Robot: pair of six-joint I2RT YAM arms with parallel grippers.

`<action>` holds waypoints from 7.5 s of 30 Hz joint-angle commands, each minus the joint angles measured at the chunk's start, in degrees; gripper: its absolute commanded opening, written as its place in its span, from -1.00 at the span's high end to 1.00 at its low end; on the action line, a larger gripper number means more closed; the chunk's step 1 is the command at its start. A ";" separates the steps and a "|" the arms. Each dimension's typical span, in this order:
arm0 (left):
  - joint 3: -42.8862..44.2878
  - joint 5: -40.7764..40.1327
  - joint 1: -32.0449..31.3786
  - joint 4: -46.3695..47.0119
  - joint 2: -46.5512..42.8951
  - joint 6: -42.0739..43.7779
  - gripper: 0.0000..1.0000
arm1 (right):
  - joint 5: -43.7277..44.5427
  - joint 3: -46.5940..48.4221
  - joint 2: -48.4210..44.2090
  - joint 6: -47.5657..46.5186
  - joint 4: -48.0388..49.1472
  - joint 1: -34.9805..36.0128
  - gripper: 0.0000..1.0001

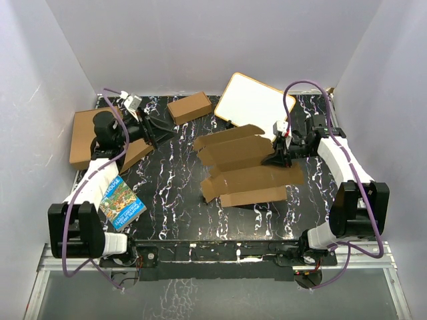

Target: Fold the paper box

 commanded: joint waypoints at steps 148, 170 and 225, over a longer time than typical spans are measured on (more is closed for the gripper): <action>0.43 8.67 -17.31 -9.69 0.43 27.20 1.00 | -7.68 6.23 4.91 2.52 1.71 5.82 -0.02; 3.18 9.66 -17.29 -7.95 2.04 24.80 1.00 | -6.24 9.12 -0.87 37.71 24.80 11.51 0.59; 7.99 8.62 -15.68 74.36 23.61 -27.71 -0.13 | -12.08 36.34 0.80 69.61 33.07 2.98 0.84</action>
